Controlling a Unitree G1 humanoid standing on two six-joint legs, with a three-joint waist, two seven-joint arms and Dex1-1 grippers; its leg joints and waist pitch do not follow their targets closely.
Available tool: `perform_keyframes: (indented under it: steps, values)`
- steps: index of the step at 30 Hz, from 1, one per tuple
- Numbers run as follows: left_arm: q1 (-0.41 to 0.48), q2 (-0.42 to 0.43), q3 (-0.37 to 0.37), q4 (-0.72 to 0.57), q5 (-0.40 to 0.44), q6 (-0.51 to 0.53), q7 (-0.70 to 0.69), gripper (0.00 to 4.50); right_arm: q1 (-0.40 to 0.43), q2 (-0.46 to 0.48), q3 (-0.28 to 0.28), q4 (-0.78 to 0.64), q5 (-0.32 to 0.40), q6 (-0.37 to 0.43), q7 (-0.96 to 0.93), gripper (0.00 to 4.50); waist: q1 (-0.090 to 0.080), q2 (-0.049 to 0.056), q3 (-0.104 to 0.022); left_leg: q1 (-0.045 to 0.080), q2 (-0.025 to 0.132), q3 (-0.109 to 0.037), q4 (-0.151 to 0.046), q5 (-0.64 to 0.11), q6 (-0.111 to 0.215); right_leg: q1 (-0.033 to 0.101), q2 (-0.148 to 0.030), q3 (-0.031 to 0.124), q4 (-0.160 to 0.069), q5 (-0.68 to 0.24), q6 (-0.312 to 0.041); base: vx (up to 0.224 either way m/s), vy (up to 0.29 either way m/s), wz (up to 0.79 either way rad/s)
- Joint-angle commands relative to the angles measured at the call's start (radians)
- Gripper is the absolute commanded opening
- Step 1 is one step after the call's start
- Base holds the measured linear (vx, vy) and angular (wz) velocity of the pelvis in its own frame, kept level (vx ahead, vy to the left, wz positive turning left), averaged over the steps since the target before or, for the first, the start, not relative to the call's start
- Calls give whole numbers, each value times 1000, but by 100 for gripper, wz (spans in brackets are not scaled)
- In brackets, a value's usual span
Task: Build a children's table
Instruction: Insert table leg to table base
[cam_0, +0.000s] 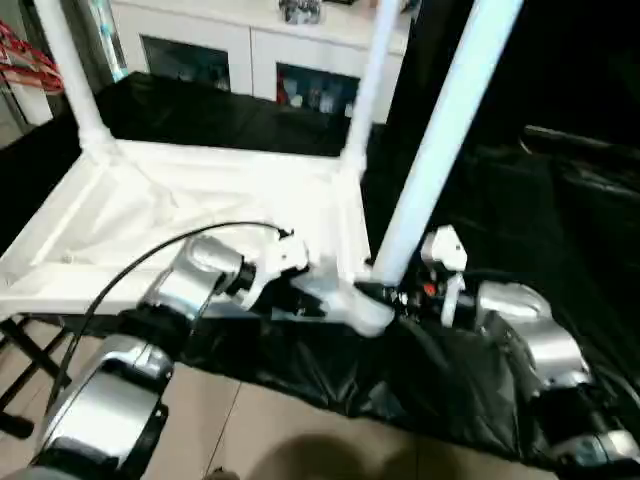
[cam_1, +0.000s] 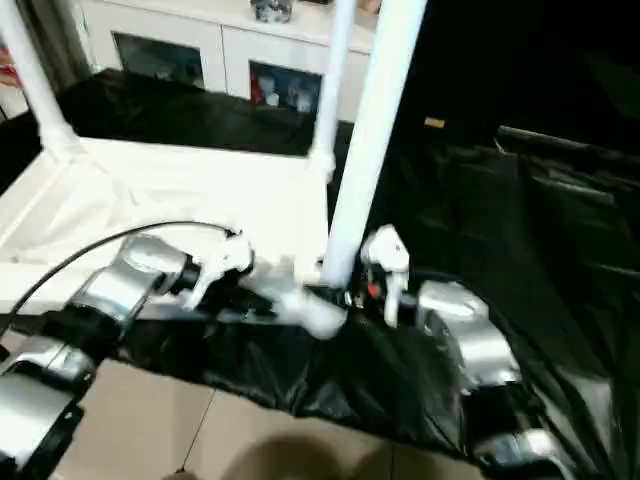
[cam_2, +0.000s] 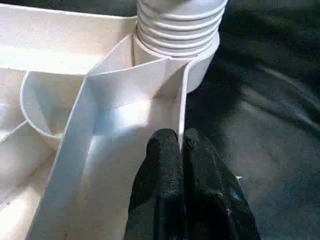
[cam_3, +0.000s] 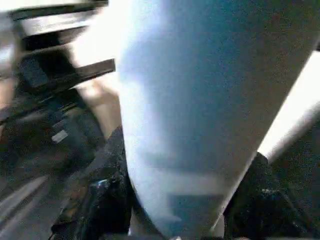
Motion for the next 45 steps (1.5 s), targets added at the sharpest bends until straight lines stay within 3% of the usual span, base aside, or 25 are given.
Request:
perform_keyframes:
  steps: [1, 3, 4, 5, 9, 13, 16, 23, 28, 30, 37, 41, 45]
  values:
    - [-68, -49, 51, -25, -15, 31, 113, 0, 2, 33, 17, 111, -55, 19, -112, 189, -4, 10, -49, 7, -8, 0, -76, -417, -20, 46, -34, 7, -99, -572, -100, 0, 0, 0]
    - [-78, -85, 57, -20, -9, 62, 180, 0, -32, 57, -6, 172, -66, 6, -210, 189, -6, 13, -51, 4, -10, -1, -77, -409, -21, 48, -34, 5, -101, -558, -94, 0, 0, 0]
    - [-91, -125, 65, -13, -2, 98, 262, 0, -66, 82, -26, 232, -80, -9, -309, 189, -9, 19, -51, 8, -11, 0, -76, -416, -20, 44, -31, 6, -100, -524, -111, 0, 0, 0]
    - [-91, -125, 65, -13, -2, 98, 262, 0, -66, 82, -26, 232, -80, -9, -309, 189, -12, 16, -52, 9, -10, 3, -74, -418, -21, 41, -30, 8, -99, -510, -120, 0, 0, 0]
    - [-116, -221, 83, 9, 5, 161, 440, 0, -142, 159, -82, 366, -84, -33, -489, 189, -14, 20, -56, 8, -13, 7, -72, -383, -13, 47, -24, 11, -89, -406, -154, 0, 0, 0]
    - [-118, -246, 74, 14, 12, 156, 457, 0, -167, 191, -86, 408, -86, -47, -514, 189, -9, 23, -62, 2, -14, 14, -68, -301, 13, 58, -20, 15, -72, -233, -197, 27, -3, 2]
    - [-113, -254, 60, 7, 22, 153, 452, 0, -190, 228, -91, 447, -84, -70, -518, 189, -7, 30, -63, 2, -14, 15, -67, -271, 19, 63, -20, 15, -67, -190, -211, 18, -3, 0]
    - [-98, -247, 49, -3, 22, 151, 434, 0, -220, 245, -91, 498, -97, -93, -508, 189, -13, 31, -57, 7, -12, 13, -74, -366, 7, 56, -22, 13, -82, -327, -184, 0, 0, 0]
    - [-81, -236, 39, -28, 18, 141, 390, 0, -249, 245, -108, 530, -94, -110, -485, 189, -21, 30, -56, 5, -11, 12, -75, -370, 6, 54, -21, 14, -82, -327, -183, 0, 0, 0]
    - [-74, -234, 36, -37, 15, 139, 378, 0, -255, 244, -119, 527, -78, -107, -463, 245, -23, 29, -58, 5, -11, 13, -75, -365, 11, 55, -21, 15, -80, -308, -190, 0, 0, 0]
    - [-56, -209, 24, -58, 8, 114, 319, 0, -252, 231, -141, 480, -25, -132, -326, 312, -22, 32, -60, 2, -9, 16, -72, -302, 35, 63, -22, 16, -70, -210, -232, 0, 0, 0]
    - [-45, -178, 15, -78, 3, 92, 258, 0, -226, 191, -128, 431, -20, -116, -214, 343, -21, 32, -58, 3, -8, 17, -71, -305, 48, 64, -23, 16, -71, -216, -242, 0, 0, 0]
    - [-23, -138, -3, -107, -4, 44, 166, 0, -182, 121, -63, 360, -47, -109, -75, 353, -15, 34, -55, 5, -6, 18, -71, -312, 49, 62, -25, 17, -76, -260, -234, 0, 0, 0]
